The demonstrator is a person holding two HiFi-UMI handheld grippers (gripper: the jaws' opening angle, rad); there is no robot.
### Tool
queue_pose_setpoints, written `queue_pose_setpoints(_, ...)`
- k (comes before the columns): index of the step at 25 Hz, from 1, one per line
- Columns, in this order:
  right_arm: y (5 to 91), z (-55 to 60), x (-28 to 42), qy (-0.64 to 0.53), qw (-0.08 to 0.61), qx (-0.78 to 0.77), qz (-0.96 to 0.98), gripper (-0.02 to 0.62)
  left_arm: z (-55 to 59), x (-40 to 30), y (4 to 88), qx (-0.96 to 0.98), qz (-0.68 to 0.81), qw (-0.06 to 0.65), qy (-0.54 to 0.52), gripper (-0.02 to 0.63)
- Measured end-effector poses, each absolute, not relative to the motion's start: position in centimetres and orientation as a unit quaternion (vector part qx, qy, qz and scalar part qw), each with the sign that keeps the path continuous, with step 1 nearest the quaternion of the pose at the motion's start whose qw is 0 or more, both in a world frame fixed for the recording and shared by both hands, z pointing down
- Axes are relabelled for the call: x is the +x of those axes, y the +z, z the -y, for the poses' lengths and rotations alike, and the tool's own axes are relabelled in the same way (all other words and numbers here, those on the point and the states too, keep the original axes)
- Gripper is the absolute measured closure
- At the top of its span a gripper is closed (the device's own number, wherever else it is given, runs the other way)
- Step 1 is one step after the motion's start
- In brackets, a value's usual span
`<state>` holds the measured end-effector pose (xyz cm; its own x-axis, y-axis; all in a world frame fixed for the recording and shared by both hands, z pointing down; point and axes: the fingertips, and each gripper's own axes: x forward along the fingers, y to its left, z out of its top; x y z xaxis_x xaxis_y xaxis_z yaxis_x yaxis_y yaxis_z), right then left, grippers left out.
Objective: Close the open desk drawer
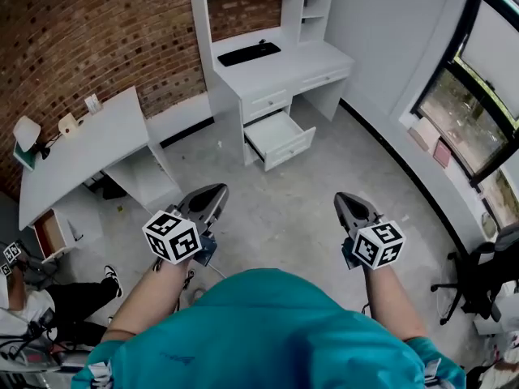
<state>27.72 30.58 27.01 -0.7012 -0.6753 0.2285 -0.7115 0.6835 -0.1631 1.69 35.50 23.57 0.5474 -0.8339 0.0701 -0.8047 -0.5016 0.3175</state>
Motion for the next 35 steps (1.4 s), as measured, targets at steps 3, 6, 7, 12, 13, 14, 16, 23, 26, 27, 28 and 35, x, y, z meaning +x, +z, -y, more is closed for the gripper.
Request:
queue_pose_setpoints(3, 26.6, -29.0, 30.2, 0.114, 0.086, 0.358, 0.923, 0.575, -34.8, 5.0, 23.6, 0.856, 0.486, 0.169, -0.058, 0.594)
queue_pose_setpoints(6, 26.2, -27.7, 32.0, 0.109, 0.091, 0.340, 0.930, 0.575, -34.6, 7.3, 23.7, 0.848, 0.496, 0.174, -0.063, 0.594)
queue_pose_setpoints(7, 26.2, -27.2, 32.4, 0.109, 0.091, 0.336, 0.931, 0.575, -34.5, 7.6, 23.7, 0.846, 0.500, 0.174, -0.063, 0.594)
queue_pose_setpoints(12, 26.9, -24.8, 31.7, 0.116, 0.089, 0.326, 0.934, 0.575, -32.7, 6.5, 24.4, 0.838, 0.514, 0.174, -0.059, 0.594)
queue_pose_setpoints(13, 27.1, -24.4, 31.3, 0.116, 0.089, 0.327, 0.934, 0.575, -32.1, 6.0, 24.7, 0.837, 0.514, 0.175, -0.060, 0.594)
queue_pose_setpoints(14, 27.3, -23.9, 30.8, 0.117, 0.088, 0.328, 0.933, 0.575, -31.3, 5.4, 24.9, 0.838, 0.512, 0.177, -0.063, 0.594)
queue_pose_setpoints(16, 27.8, -22.7, 29.7, 0.117, 0.087, 0.337, 0.930, 0.575, -29.4, 4.0, 25.4, 0.842, 0.503, 0.181, -0.068, 0.594)
queue_pose_setpoints(23, 28.0, -16.8, 23.5, 0.106, 0.073, 0.395, 0.910, 0.575, -19.7, -2.2, 26.0, 0.884, 0.433, 0.162, -0.060, 0.594)
queue_pose_setpoints(26, 27.5, -14.1, 19.8, 0.111, 0.070, 0.416, 0.900, 0.575, -15.3, -6.0, 25.1, 0.896, 0.409, 0.166, -0.057, 0.594)
queue_pose_setpoints(27, 27.3, -13.2, 18.6, 0.113, 0.069, 0.421, 0.898, 0.575, -14.0, -7.2, 24.7, 0.899, 0.402, 0.162, -0.054, 0.594)
queue_pose_setpoints(28, 27.0, -12.3, 17.5, 0.114, 0.067, 0.425, 0.895, 0.575, -12.8, -8.4, 24.2, 0.903, 0.396, 0.158, -0.051, 0.594)
queue_pose_setpoints(35, 25.9, -5.1, 11.6, 0.122, 0.055, 0.459, 0.879, 0.575, -4.7, -15.6, 23.4, 0.914, 0.371, 0.158, -0.037, 0.594)
